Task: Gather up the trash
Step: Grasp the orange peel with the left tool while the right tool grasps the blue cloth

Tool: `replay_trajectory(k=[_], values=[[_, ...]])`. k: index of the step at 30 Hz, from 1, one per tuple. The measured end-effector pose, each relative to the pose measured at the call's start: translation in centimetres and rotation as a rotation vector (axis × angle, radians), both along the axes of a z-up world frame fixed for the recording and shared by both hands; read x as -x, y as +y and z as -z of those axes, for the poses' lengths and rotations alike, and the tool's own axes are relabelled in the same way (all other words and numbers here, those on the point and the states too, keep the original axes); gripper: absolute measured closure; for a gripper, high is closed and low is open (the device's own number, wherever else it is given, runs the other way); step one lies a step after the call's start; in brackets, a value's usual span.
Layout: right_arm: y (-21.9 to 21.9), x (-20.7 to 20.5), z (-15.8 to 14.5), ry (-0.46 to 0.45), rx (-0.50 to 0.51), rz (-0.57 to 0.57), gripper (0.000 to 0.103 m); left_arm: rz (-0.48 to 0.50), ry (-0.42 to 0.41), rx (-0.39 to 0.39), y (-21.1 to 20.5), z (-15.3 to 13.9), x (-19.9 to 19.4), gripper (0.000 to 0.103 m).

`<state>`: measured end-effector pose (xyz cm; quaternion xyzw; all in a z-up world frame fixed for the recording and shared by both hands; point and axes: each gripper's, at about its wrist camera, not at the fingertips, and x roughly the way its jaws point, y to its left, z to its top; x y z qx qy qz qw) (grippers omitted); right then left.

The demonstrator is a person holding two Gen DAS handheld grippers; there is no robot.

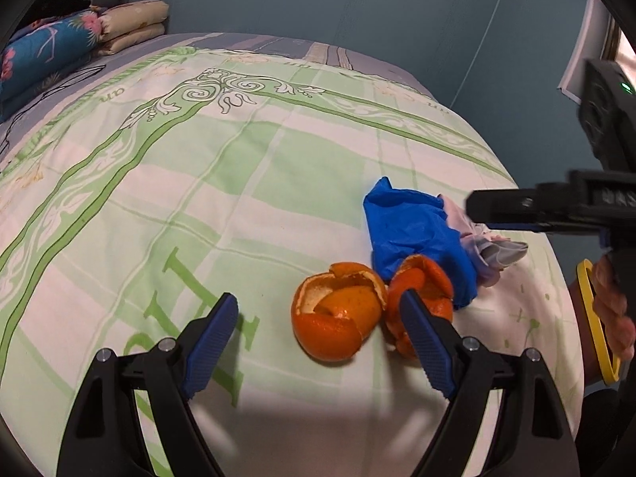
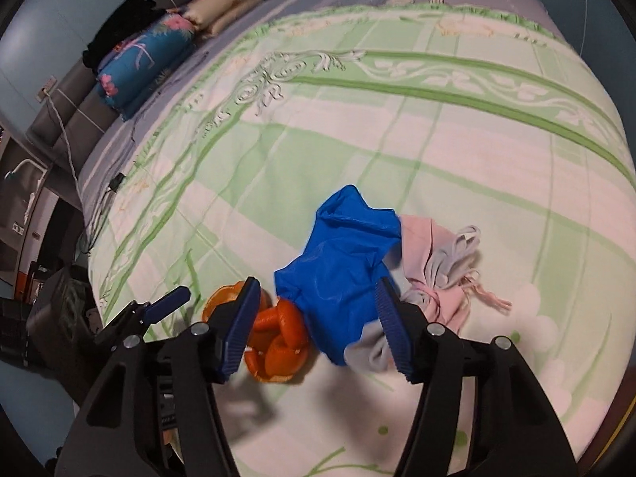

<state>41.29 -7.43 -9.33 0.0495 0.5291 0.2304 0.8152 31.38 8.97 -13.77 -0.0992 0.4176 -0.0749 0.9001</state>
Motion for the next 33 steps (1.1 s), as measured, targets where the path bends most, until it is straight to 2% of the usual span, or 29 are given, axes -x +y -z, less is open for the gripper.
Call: replay_trajectory(k=[4, 11, 14, 18, 20, 22, 24, 27, 31, 33], values=[[0.6, -1.1, 1.1, 0.051, -0.006, -0.013, 0.046, 0.021, -0.004, -0.001, 0.1, 0.3, -0.4, 0.024], [1.5, -1.8, 2.9, 0.078, 0.055, -0.016, 0.047, 0.038, 0.007, 0.016, 0.4, 0.8, -1.3, 0.03], [1.7, -2.0, 3.5, 0.089, 0.069, -0.015, 0.048, 0.069, 0.002, 0.016, 0.0, 0.8, -1.3, 0.037], [1.9, -2.2, 4.1, 0.099, 0.072, -0.013, 0.051, 0.091, 0.012, 0.013, -0.4, 1.3, -1.6, 0.038], [1.9, -2.3, 4.4, 0.104, 0.077, -0.009, 0.058, 0.106, 0.029, 0.032, -0.6, 1.5, -1.7, 0.04], [1.8, -2.3, 4.7, 0.108, 0.08, -0.001, 0.064, 0.119, 0.035, 0.038, -0.8, 1.5, -1.8, 0.046], [1.7, -2.3, 4.9, 0.11, 0.077, 0.007, 0.07, 0.139, 0.037, 0.057, -0.9, 1.5, -1.7, 0.06], [1.5, -2.2, 4.8, 0.109, 0.07, 0.003, 0.081, 0.137, 0.032, 0.064, -0.9, 1.3, -1.6, 0.068], [1.3, -1.9, 4.4, 0.107, 0.058, 0.003, 0.091, 0.133, 0.024, 0.071, -0.6, 1.1, -1.4, 0.073], [1.3, -1.7, 4.0, 0.093, 0.057, 0.004, 0.092, 0.129, 0.023, 0.07, -0.5, 0.9, -1.2, 0.074]])
